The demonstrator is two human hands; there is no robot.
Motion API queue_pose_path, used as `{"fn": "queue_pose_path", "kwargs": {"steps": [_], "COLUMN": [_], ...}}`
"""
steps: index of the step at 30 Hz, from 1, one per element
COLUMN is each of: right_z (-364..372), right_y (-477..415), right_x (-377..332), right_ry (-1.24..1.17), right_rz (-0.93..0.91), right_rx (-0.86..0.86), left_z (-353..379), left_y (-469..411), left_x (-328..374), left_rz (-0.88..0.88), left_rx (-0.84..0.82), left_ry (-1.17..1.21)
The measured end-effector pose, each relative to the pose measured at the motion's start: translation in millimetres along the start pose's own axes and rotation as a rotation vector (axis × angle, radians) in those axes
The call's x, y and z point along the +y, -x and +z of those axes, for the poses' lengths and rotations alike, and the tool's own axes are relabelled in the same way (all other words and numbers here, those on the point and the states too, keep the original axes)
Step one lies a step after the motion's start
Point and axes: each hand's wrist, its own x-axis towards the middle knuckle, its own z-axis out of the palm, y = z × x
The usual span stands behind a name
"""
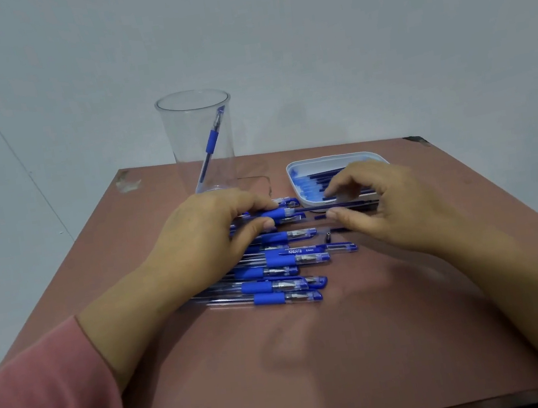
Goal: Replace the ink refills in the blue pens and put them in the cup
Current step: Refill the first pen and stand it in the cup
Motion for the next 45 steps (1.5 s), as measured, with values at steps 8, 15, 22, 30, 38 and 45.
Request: {"fn": "queue_pose_path", "kwargs": {"steps": [8, 15, 22, 30, 38, 45], "right_z": [9.2, -1.7, 14.5, 0.5, 4.5, -2.4], "right_y": [-2.4, 2.3, -1.9, 1.3, -3.9, -0.4], "right_x": [-9.3, 2.9, -4.3, 16.2, 9.3, -4.6], "right_ry": [-0.04, -0.034, -0.102, 0.038, 0.121, -0.18], "right_rz": [-0.034, 0.042, -0.027, 0.049, 0.061, 0.14], "right_rx": [-0.078, -0.016, -0.091, -0.29, -0.391, -0.057], "left_z": [0.2, 1.1, 4.0, 4.1, 3.0, 3.2], "left_y": [0.6, -0.3, 0.8, 0.5, 0.4, 0.4], "left_x": [1.3, -1.3, -1.5, -2.5, 0.0, -0.8], "left_rz": [0.019, 0.015, 0.009, -0.016, -0.027, -0.029], "left_rx": [-0.001, 0.038, 0.016, 0.024, 0.014, 0.015], "left_ry": [-0.015, -0.045, 0.0, 0.024, 0.019, 0.026]}}
